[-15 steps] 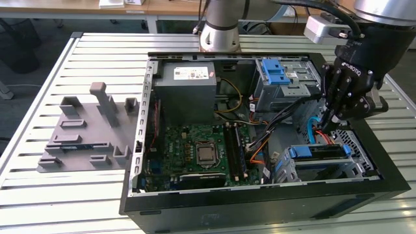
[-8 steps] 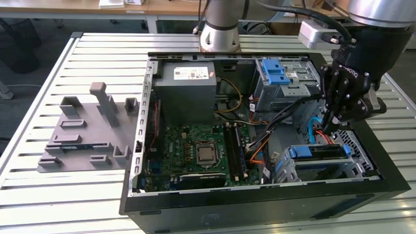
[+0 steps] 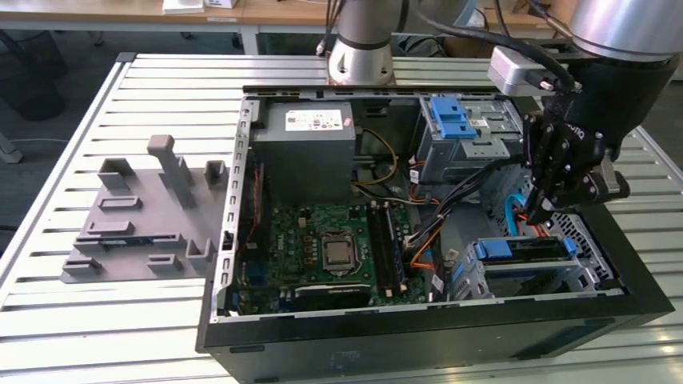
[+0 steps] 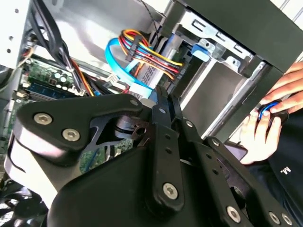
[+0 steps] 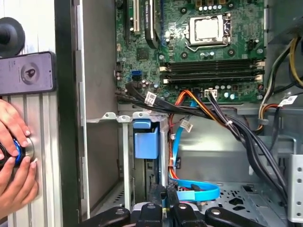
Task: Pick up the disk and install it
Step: 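Insert the second disk wire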
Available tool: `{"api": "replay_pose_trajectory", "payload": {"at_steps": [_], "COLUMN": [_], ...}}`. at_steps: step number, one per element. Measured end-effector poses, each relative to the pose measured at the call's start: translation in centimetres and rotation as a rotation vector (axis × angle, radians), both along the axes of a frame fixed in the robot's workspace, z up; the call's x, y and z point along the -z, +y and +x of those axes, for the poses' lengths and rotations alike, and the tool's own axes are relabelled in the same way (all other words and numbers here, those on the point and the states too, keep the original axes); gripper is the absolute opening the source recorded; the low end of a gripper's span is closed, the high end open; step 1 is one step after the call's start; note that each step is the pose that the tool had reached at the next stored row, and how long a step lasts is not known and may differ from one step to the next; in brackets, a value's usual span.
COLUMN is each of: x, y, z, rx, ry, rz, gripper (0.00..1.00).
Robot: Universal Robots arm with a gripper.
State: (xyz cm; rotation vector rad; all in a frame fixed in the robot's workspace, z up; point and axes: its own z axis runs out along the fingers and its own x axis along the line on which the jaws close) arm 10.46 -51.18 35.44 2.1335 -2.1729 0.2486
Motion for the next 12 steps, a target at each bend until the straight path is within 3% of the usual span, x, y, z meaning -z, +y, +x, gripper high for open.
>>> {"api": "replay_pose_trajectory", "payload": {"at_steps": [3, 7, 10, 12], "x": [0.25, 0.49, 0.64, 0.76], "y": [-0.44, -0.6, -0.66, -0.74], "z": [-0.09, -0.33, -0.92, -1.06], "rx": [-0.006, -0.012, -0.013, -0.012], "ry": [-0.0046, -0.018, -0.0303, -0.0343], "rz": [0.0001, 0.0049, 0.013, 0.0219], "gripper": [0.16, 0.16, 0.16, 0.16]}}
